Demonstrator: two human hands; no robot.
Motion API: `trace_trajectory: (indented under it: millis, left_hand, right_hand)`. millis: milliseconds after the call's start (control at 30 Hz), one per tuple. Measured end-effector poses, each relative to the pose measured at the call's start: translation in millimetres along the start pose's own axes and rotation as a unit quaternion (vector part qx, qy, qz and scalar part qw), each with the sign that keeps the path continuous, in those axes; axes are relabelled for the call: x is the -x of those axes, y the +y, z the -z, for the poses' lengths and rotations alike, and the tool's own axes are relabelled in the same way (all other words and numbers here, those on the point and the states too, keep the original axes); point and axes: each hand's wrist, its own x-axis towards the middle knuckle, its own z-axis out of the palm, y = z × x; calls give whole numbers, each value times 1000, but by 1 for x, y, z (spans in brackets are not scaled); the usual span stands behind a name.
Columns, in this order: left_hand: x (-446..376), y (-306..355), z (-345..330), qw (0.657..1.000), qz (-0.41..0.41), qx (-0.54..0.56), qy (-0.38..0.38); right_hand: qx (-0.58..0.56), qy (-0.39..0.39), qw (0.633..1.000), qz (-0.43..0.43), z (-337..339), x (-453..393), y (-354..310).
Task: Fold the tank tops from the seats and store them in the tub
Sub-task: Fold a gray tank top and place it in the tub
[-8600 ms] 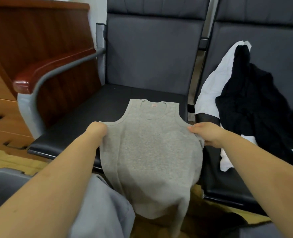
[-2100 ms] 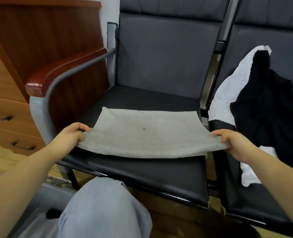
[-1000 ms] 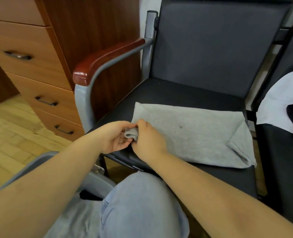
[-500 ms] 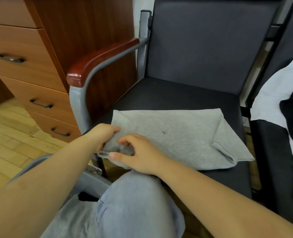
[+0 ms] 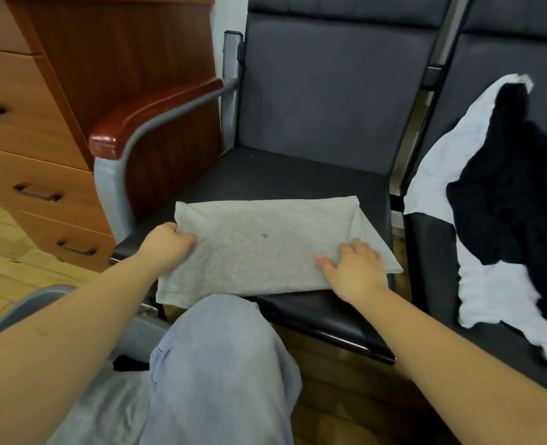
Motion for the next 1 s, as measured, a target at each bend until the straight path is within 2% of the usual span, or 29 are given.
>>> trace_trajectory:
  millis: [67, 100, 200, 333, 433, 533, 633, 733, 833, 1000]
  left_hand:
    - [5, 0, 1, 1000, 3, -5, 3]
    - [7, 0, 1, 1000, 8, -6, 4]
    - [15, -1, 3, 1000, 29, -1, -2]
    - [26, -5, 6, 997, 66, 30, -23]
    - [29, -7, 11, 991, 103, 74, -27]
    - [29, -8, 11, 993, 98, 62, -23]
    - [27, -13, 5, 997, 74, 34, -11]
    - [28, -16, 1, 997, 72, 20, -11]
    - [26, -14, -3, 997, 61, 45, 16]
    - [32, -9, -4, 997, 47, 59, 13]
  right_hand:
    - [13, -2, 999, -48, 3, 6, 2]
    - [15, 6, 999, -39, 3, 9, -1]
    - [6, 23, 997, 68, 5, 19, -23]
    - [-91, -50, 976, 192, 9, 27, -69]
    - [-203, -123, 949, 207, 11, 29, -103]
    - [-213, -114, 959, 149, 4, 11, -105]
    - [-99, -39, 993, 59, -7, -8, -65]
    - [-60, 7, 998, -16, -13, -11, -21]
    - [-33, 10, 996, -84, -10, -11, 2]
    - [-13, -16, 981, -192, 7, -9, 9]
